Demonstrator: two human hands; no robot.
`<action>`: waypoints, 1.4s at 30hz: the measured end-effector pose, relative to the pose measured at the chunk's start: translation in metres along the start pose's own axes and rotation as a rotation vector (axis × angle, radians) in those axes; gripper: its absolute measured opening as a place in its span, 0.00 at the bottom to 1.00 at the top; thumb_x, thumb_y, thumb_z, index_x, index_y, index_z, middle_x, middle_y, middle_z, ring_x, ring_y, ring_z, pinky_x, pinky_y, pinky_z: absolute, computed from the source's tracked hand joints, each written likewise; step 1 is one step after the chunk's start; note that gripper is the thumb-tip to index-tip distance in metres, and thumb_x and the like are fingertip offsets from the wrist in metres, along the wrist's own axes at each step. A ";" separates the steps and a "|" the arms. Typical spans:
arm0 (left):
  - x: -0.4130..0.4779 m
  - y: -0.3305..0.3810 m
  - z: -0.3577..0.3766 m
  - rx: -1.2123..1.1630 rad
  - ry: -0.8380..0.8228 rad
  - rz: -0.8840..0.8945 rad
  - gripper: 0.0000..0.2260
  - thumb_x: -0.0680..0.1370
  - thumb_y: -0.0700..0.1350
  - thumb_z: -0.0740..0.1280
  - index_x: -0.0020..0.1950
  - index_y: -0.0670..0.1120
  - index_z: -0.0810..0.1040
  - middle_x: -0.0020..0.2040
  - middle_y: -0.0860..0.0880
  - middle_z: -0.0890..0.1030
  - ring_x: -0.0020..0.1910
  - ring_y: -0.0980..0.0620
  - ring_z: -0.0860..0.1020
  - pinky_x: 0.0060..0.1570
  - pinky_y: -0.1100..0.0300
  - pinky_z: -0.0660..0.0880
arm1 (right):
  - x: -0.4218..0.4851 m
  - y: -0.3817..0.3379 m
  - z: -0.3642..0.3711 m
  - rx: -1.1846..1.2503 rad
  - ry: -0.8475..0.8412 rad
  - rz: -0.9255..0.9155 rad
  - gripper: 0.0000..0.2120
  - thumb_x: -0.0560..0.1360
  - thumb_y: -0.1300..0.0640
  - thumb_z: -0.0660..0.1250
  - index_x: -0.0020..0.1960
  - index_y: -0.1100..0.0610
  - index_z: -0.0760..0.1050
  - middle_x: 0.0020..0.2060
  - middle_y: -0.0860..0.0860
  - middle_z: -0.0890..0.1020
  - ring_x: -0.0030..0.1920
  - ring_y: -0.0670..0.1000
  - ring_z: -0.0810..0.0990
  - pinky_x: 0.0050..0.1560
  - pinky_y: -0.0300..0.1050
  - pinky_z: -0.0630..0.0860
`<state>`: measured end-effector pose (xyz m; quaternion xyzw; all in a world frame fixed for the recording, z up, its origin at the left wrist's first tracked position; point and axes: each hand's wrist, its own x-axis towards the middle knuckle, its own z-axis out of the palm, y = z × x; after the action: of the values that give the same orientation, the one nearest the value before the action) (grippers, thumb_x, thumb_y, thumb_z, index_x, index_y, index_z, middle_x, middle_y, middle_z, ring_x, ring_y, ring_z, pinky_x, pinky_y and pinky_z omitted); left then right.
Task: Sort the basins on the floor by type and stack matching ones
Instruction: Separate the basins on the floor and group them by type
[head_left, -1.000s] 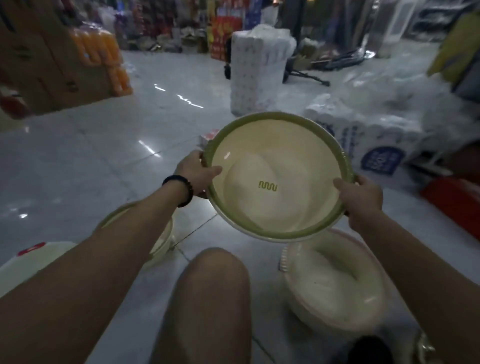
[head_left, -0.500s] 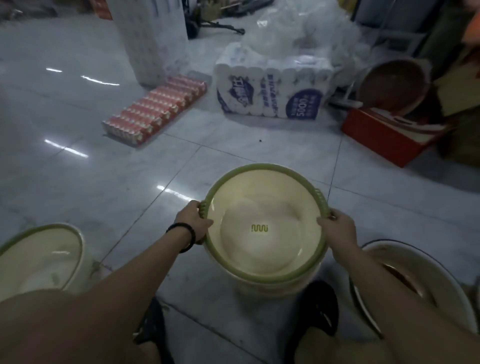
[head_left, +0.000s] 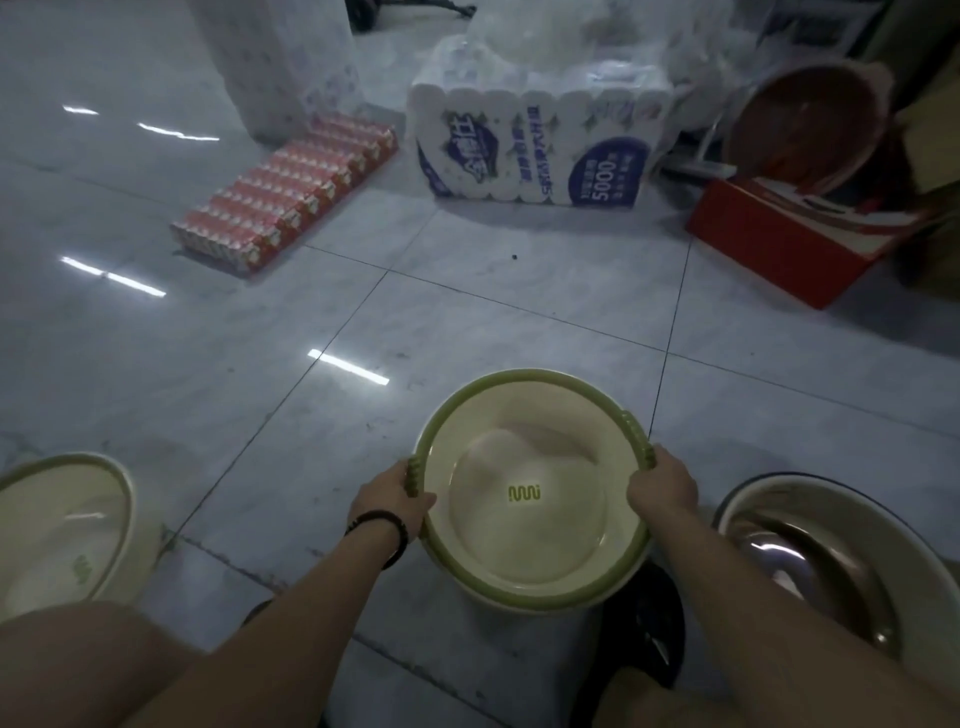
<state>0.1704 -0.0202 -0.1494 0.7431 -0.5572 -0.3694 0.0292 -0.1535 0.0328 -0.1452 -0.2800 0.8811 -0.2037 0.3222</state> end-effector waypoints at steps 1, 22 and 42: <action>0.001 0.000 0.004 0.024 -0.019 0.002 0.26 0.77 0.56 0.71 0.74 0.57 0.71 0.61 0.49 0.83 0.56 0.44 0.81 0.58 0.47 0.81 | 0.004 0.002 0.003 -0.001 -0.007 0.030 0.17 0.81 0.65 0.60 0.67 0.59 0.76 0.57 0.60 0.81 0.55 0.62 0.78 0.57 0.53 0.77; -0.092 -0.076 -0.265 0.726 -0.122 -0.036 0.28 0.83 0.63 0.56 0.72 0.45 0.76 0.70 0.45 0.77 0.66 0.43 0.76 0.63 0.50 0.73 | -0.249 -0.225 0.208 0.090 -0.736 -0.470 0.15 0.77 0.58 0.64 0.62 0.54 0.82 0.54 0.56 0.85 0.51 0.57 0.85 0.49 0.53 0.83; -0.068 -0.323 -0.385 -0.096 0.209 -0.356 0.22 0.81 0.61 0.64 0.72 0.52 0.75 0.69 0.50 0.77 0.64 0.50 0.75 0.60 0.54 0.70 | -0.393 -0.239 0.559 0.212 -1.119 0.260 0.21 0.84 0.58 0.65 0.76 0.56 0.69 0.70 0.55 0.70 0.67 0.61 0.75 0.65 0.60 0.80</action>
<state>0.6479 0.0174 0.0178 0.8619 -0.3927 -0.3158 0.0562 0.5636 -0.0032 -0.2348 -0.2009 0.5789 -0.0705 0.7871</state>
